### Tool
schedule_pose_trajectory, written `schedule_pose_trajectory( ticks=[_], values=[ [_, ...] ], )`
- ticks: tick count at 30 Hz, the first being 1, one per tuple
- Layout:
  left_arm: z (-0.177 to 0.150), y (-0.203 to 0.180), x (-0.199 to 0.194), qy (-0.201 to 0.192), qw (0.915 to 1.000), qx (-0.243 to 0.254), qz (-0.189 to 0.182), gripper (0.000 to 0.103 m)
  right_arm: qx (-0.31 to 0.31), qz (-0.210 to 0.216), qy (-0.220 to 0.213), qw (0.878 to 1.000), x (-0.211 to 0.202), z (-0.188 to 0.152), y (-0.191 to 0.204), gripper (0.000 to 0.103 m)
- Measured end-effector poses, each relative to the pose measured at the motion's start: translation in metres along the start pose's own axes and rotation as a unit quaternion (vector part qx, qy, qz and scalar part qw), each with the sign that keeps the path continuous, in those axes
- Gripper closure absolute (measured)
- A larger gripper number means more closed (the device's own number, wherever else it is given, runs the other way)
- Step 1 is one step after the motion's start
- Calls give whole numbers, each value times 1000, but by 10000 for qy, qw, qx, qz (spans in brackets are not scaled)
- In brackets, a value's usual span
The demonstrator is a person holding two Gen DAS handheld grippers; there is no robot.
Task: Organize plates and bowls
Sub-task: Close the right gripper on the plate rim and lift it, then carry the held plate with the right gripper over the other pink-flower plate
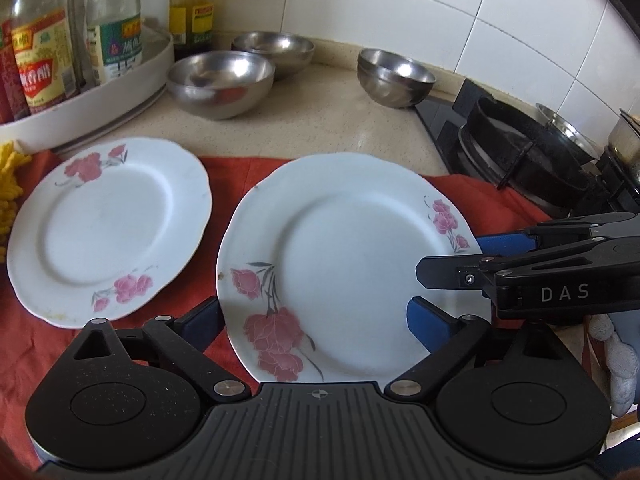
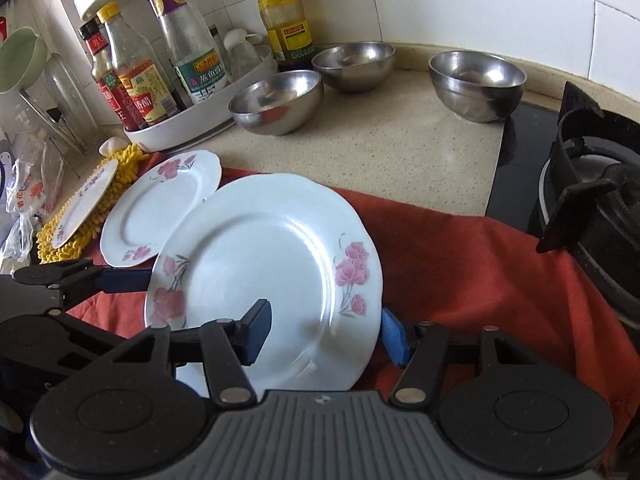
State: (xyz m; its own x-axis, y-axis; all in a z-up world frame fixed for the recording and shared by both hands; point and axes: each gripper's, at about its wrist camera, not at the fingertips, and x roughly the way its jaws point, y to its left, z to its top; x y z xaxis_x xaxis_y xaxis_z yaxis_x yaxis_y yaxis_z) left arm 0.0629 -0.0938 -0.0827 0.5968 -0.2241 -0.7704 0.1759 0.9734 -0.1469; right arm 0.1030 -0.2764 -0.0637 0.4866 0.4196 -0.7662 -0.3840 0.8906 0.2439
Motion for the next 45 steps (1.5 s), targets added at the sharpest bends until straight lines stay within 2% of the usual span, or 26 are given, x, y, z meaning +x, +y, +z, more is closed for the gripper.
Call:
schedule_pose_trajectory(
  ticks=[5, 13, 18, 22, 27, 31, 34, 36, 37, 39, 42, 45],
  values=[
    [2, -3, -3, -104, 9999, -85, 46, 5, -18, 93, -61, 9999, -4, 3, -2, 47],
    [-2, 2, -1, 43, 9995, -274, 145, 5, -13, 150, 152, 9998, 11, 4, 1, 47],
    [0, 9, -13, -140, 9992, -349, 112, 5, -241, 225, 36, 9994, 4, 11, 8, 47],
    [10, 10, -11, -164, 9995, -249, 37, 3, -221, 53, 47, 9997, 8, 16, 9, 47],
    [17, 7, 6, -108, 9998, -153, 5, 3, 118, -108, 352, 9993, 32, 23, -4, 46],
    [19, 22, 11, 32, 9997, -255, 19, 5, -82, -6, 344, 9994, 37, 32, 2, 47],
    [16, 34, 7, 154, 9994, -300, -62, 13, -484, -132, 303, 9983, 34, 33, 7, 47],
    [12, 43, -4, 99, 9992, -370, -137, 12, -674, -301, 181, 9971, 28, 37, 8, 47],
    [10, 47, -11, 20, 9992, -403, 2, 7, -733, -306, 151, 9967, 26, 42, 9, 47],
    [6, 57, -26, -189, 9983, -472, 281, 6, -810, -252, 78, 9964, 23, 48, 11, 47],
    [4, 77, -40, -324, 9951, -873, 343, 5, -934, -158, 227, 9952, 24, 46, 12, 47],
    [1, 84, -40, -364, 9931, -1085, 272, 5, -598, 146, 435, 9972, 17, 32, -1, 47]
  ],
)
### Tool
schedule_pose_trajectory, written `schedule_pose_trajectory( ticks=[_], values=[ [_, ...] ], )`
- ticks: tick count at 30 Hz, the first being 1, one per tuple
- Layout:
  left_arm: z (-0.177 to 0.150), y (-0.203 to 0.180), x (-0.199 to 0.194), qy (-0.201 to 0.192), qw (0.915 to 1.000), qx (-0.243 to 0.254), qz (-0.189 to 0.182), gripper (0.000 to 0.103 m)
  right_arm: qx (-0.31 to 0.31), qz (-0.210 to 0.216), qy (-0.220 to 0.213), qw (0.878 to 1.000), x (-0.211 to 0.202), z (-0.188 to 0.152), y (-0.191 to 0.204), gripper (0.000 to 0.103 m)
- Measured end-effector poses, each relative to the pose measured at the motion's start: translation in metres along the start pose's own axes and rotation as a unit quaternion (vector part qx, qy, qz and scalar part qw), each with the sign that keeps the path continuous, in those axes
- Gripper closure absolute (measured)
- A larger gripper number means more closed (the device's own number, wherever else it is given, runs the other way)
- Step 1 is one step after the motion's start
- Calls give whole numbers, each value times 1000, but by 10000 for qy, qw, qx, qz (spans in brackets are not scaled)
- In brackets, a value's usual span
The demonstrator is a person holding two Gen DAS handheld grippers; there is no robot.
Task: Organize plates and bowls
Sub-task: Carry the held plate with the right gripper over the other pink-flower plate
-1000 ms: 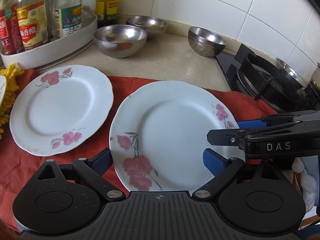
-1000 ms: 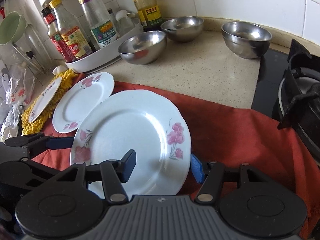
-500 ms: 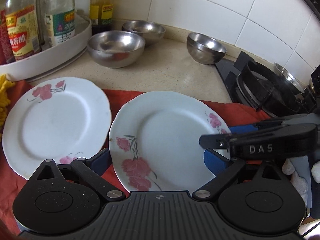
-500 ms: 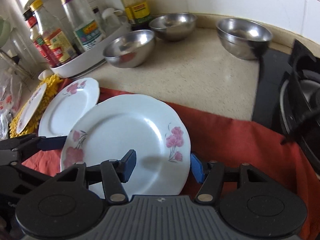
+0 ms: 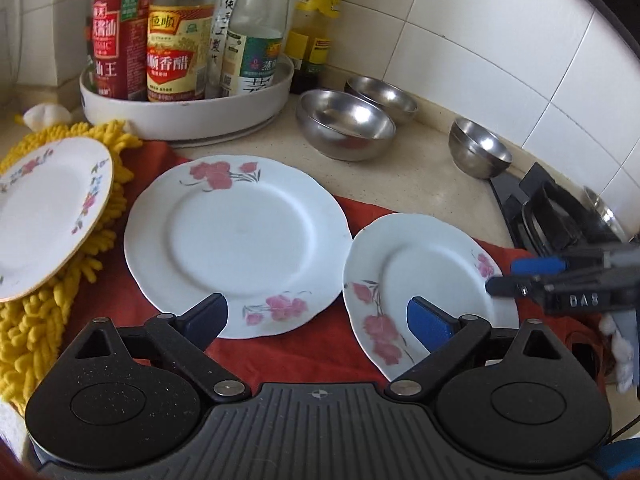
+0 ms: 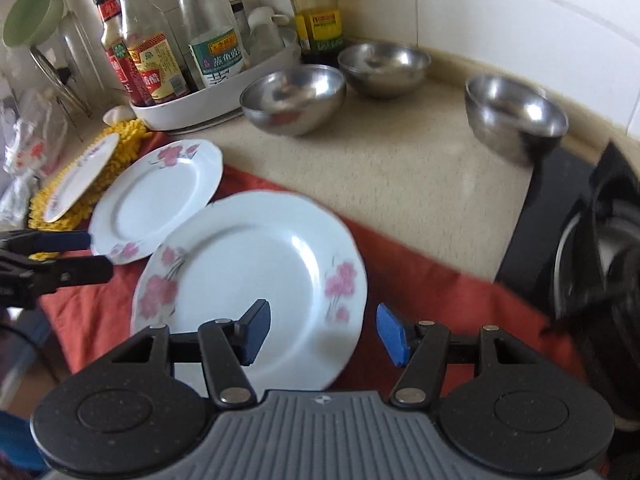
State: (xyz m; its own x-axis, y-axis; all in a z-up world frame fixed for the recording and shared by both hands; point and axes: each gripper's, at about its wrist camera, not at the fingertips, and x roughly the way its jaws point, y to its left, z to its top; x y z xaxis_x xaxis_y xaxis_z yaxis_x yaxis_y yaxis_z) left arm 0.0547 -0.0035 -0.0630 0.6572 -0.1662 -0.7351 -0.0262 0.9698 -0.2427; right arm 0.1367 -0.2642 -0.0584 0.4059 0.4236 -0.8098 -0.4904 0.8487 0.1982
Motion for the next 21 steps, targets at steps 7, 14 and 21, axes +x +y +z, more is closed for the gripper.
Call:
schedule_pose_trajectory(
  ticks=[7, 14, 21],
  values=[
    [-2, -16, 21, 330, 9984, 278, -368, 5, -402, 479, 384, 9973, -25, -49, -7, 44],
    [2, -11, 25, 418, 9977, 429, -312, 4, -1350, -183, 1287, 9823, -41, -56, 3, 41],
    [11, 33, 17, 276, 9987, -409, -83, 2, -632, 634, 178, 9958, -38, 22, 5, 39]
  ],
)
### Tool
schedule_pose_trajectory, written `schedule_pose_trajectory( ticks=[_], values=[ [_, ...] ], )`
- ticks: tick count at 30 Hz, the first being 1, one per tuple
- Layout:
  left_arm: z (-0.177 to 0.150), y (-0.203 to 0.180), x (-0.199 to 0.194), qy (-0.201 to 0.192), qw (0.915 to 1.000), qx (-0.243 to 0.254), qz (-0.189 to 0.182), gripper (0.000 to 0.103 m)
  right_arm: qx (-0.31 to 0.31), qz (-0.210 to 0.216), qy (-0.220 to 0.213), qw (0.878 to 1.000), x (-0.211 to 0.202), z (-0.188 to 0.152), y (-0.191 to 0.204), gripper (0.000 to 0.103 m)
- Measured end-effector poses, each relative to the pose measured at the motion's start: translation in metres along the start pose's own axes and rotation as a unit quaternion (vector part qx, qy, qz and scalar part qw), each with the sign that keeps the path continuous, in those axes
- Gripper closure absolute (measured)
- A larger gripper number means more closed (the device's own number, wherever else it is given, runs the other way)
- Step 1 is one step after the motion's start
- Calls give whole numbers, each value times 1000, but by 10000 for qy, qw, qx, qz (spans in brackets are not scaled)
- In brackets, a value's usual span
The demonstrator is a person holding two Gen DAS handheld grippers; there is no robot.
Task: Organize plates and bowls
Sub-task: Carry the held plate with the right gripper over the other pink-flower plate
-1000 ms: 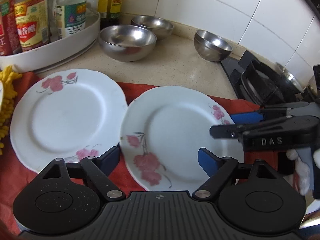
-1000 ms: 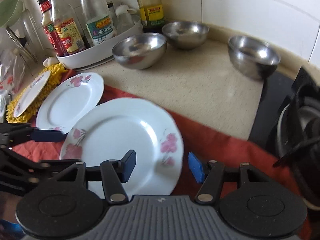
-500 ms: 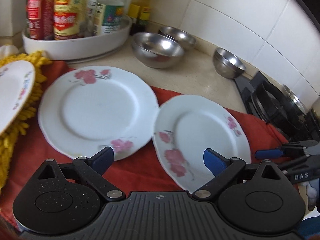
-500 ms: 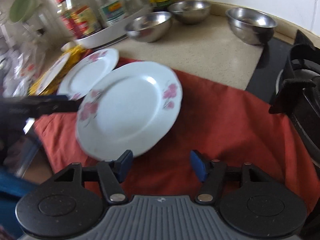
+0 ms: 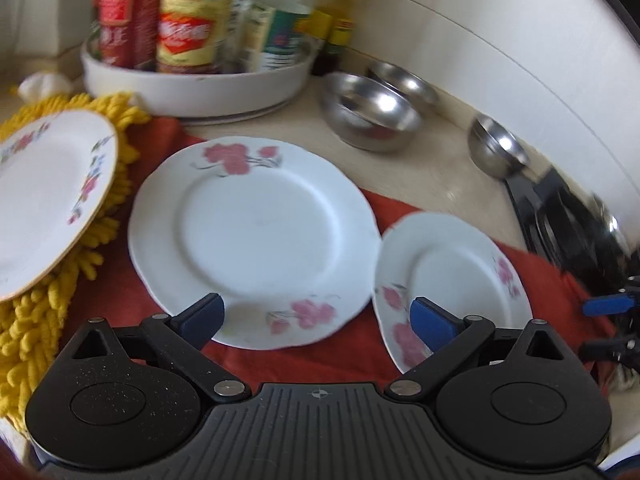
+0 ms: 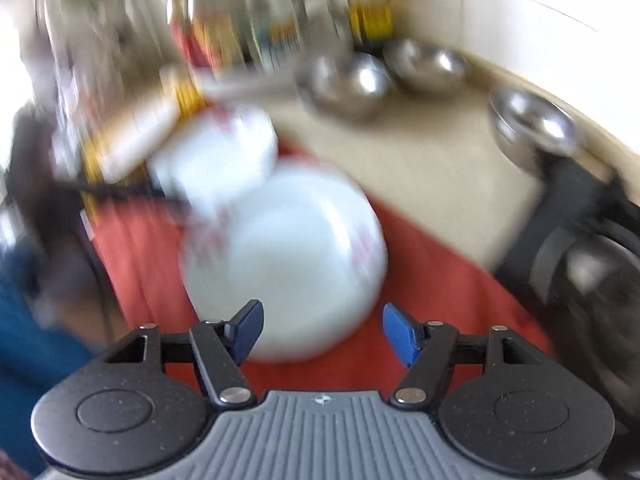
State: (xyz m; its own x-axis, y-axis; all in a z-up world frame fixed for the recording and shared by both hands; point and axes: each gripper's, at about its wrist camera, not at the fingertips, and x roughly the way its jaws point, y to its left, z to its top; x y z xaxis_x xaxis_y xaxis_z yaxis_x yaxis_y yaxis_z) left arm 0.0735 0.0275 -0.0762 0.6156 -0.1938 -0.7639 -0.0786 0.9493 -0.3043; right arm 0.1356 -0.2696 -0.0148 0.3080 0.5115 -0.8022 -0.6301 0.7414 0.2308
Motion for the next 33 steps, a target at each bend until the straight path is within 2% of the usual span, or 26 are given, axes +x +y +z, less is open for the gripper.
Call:
schedule_pose_trajectory(
  ticks=[3, 5, 8, 11, 17, 22, 27, 30, 33],
  values=[
    [4, 8, -4, -81, 9996, -259, 99, 2, -60, 98, -217, 9997, 34, 32, 10, 38],
    [2, 14, -10, -198, 9991, -331, 180, 2, -219, 323, -353, 9986, 56, 51, 19, 38],
    [2, 29, -13, -225, 9973, -546, 425, 2, -451, 431, -244, 9978, 91, 81, 26, 38],
    [4, 42, -12, -263, 9946, -895, 446, 2, -392, 839, -125, 9956, 118, 105, 29, 38],
    [11, 42, 7, -228, 9955, -822, 415, 2, -188, 1091, 151, 9937, 173, 134, 39, 37],
    [18, 41, 14, -301, 9953, -799, 459, 0, -231, 1133, 269, 9929, 181, 132, 38, 37],
    [22, 30, 20, -273, 9955, -569, 713, 1, 184, 1142, 287, 9929, 177, 134, 32, 37],
    [24, 31, 13, -352, 9953, -650, 628, 1, 458, 1338, 175, 9898, 169, 138, 27, 37],
    [31, 31, 6, -498, 9944, -697, 624, 0, 366, 1290, -19, 9910, 160, 145, 31, 37]
  ],
)
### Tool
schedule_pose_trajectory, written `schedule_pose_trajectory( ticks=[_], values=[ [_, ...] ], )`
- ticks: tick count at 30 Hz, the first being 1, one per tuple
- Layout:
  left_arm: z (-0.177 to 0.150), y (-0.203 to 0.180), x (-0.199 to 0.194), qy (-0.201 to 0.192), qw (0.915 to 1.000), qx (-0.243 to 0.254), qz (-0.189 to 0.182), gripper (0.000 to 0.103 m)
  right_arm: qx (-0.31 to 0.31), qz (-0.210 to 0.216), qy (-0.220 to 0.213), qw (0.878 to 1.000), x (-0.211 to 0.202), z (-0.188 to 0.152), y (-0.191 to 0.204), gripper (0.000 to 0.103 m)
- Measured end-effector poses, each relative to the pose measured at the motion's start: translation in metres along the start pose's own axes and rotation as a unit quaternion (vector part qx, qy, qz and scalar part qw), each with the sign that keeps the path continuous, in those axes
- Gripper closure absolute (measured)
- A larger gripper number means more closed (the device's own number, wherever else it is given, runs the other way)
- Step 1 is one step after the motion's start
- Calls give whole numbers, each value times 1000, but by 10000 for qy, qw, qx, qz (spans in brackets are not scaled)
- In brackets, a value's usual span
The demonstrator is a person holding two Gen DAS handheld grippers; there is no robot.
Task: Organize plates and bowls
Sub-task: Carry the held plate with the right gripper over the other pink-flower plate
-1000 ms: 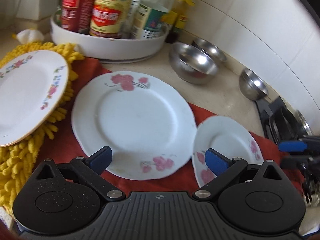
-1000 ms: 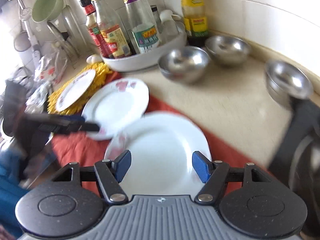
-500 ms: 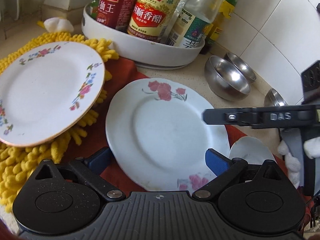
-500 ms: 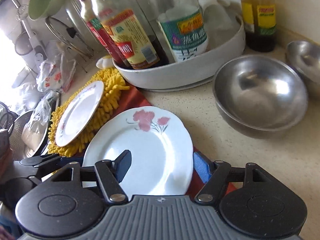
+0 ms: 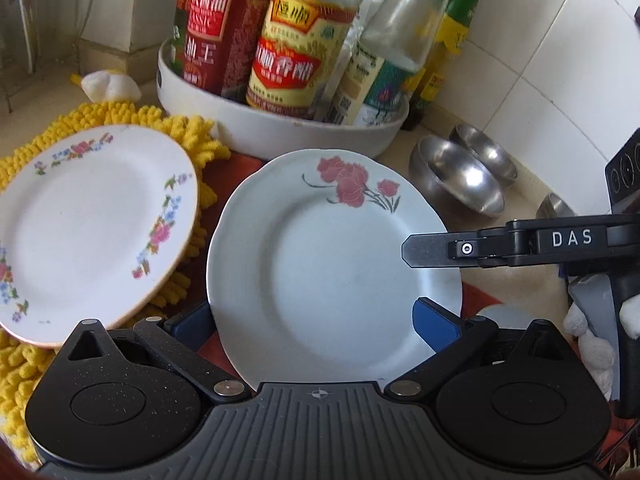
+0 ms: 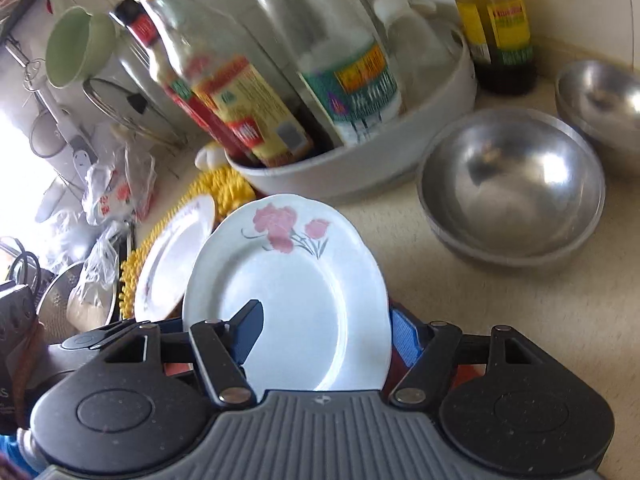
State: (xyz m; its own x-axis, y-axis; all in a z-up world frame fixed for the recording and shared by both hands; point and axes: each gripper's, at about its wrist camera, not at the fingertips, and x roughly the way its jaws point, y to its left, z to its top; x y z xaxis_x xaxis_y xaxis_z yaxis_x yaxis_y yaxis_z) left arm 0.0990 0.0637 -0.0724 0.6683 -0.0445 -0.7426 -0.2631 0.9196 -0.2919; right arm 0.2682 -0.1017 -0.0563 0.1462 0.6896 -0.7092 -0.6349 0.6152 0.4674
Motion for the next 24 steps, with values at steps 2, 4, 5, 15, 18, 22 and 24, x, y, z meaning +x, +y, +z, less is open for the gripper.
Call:
schedule_pose_trajectory(
  ticks=[2, 4, 5, 15, 18, 22, 24],
  values=[
    [4, -3, -5, -112, 9999, 53, 12, 0, -58, 5, -89, 9999, -5, 3, 4, 37],
    [9, -5, -9, -228, 9997, 87, 37, 0, 65, 50, -111, 9999, -7, 8, 3, 37],
    [13, -6, -10, -254, 9996, 94, 24, 0, 145, 67, -132, 9998, -9, 9, 3, 37],
    [8, -24, -23, -286, 9990, 270, -230, 0, 288, -29, -255, 9993, -51, -16, 4, 37],
    [-2, -37, -19, -88, 9980, 443, -435, 0, 487, -195, -272, 9983, -67, -32, -3, 37],
    [-13, -54, -14, 117, 9951, 722, -660, 1, 735, -388, -271, 9962, -87, -57, -13, 37],
    [-19, -63, -11, 219, 9932, 855, -758, 1, 853, -497, -266, 9948, -94, -71, -17, 37]
  ],
)
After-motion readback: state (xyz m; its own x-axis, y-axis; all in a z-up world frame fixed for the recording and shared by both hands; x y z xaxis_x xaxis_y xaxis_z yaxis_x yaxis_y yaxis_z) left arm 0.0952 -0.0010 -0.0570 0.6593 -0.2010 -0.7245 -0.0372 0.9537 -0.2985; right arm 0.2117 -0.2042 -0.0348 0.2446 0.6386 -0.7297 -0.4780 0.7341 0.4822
